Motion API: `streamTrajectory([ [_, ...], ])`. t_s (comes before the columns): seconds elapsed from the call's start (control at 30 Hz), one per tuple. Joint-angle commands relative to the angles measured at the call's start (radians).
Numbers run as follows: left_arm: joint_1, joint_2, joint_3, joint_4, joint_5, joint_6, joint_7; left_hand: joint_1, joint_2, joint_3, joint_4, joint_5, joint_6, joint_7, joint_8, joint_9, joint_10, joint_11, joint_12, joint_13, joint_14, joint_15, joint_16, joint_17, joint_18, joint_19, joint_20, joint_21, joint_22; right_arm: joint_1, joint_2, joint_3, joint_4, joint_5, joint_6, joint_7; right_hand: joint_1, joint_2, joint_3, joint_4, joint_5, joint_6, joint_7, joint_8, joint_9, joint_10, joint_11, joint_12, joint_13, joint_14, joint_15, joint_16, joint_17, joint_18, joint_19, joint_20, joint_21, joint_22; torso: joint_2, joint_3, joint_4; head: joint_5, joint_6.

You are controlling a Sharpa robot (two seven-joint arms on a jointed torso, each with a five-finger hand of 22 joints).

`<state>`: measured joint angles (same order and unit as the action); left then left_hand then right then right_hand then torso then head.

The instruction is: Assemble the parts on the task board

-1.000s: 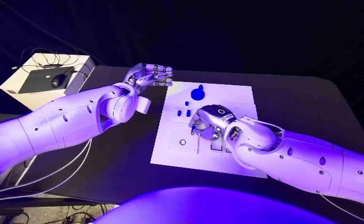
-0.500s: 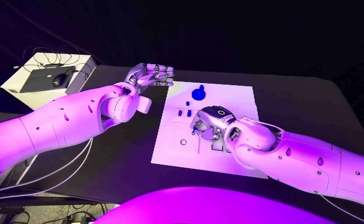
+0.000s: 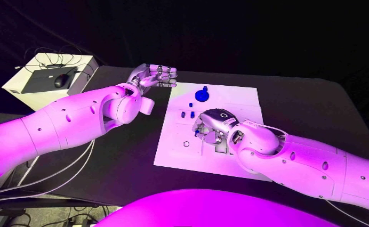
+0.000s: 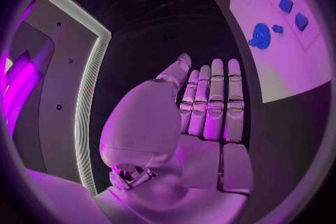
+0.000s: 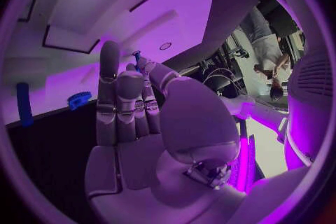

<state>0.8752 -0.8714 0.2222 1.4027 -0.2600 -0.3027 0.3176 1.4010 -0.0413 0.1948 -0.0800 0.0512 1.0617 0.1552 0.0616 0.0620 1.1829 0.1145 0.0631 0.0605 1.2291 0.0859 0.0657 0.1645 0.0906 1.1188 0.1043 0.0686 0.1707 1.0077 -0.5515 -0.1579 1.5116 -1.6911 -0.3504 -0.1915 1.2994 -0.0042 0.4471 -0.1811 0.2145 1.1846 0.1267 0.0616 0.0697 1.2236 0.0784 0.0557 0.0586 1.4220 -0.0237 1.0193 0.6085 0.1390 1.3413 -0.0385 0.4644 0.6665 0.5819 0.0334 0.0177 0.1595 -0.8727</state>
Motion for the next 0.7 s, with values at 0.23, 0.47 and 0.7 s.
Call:
streamTrajectory([
  [0.23,0.0,0.002,0.001,0.0,0.003,0.008,0.012,-0.009,-0.003,0.0,0.003,-0.001,-0.003,0.005,0.001,0.0,-0.006,0.002,-0.002,0.0,-0.006,-0.001,-0.001,-0.001,-0.01,0.007,0.0,0.006,-0.002,-0.001,-0.003,0.0,-0.001,-0.01,0.018,-0.002,0.008,0.017,0.005,-0.003,0.003,0.005,0.001,0.003,0.001,0.015,-0.011,0.003,0.001,-0.001,-0.006,0.005,0.0,0.021,0.005,-0.002,-0.004,0.001,0.0,0.0005,-0.0004,-0.006,0.0],
  [0.47,0.0,0.002,0.001,0.0,0.003,0.008,0.011,-0.009,-0.003,0.0,0.003,-0.001,-0.003,0.005,0.001,0.0,-0.006,0.002,-0.002,0.0,-0.006,-0.001,-0.001,-0.001,-0.01,0.007,0.0,0.006,-0.002,-0.001,-0.003,0.0,-0.005,-0.013,0.026,-0.005,0.008,0.017,0.005,-0.003,0.003,0.005,0.001,0.003,0.001,0.015,-0.011,0.003,0.001,-0.001,-0.006,0.005,0.0,0.021,0.005,-0.002,-0.004,0.001,0.0,0.0004,-0.0008,-0.006,0.0],
  [0.7,0.0,0.002,0.001,0.0,0.003,0.009,0.011,-0.009,-0.003,0.0,0.003,-0.001,-0.003,0.005,0.001,0.0,-0.006,0.002,-0.002,0.0,-0.006,-0.001,-0.001,-0.001,-0.01,0.007,0.0,0.006,-0.002,-0.001,0.001,-0.001,-0.013,-0.022,0.031,-0.016,0.006,0.018,0.005,-0.004,0.003,0.005,0.001,0.003,0.001,0.015,-0.011,0.003,0.001,-0.001,-0.006,0.006,-0.001,0.021,0.008,-0.002,-0.015,0.015,0.0,-0.0001,0.0002,-0.006,0.0],
])
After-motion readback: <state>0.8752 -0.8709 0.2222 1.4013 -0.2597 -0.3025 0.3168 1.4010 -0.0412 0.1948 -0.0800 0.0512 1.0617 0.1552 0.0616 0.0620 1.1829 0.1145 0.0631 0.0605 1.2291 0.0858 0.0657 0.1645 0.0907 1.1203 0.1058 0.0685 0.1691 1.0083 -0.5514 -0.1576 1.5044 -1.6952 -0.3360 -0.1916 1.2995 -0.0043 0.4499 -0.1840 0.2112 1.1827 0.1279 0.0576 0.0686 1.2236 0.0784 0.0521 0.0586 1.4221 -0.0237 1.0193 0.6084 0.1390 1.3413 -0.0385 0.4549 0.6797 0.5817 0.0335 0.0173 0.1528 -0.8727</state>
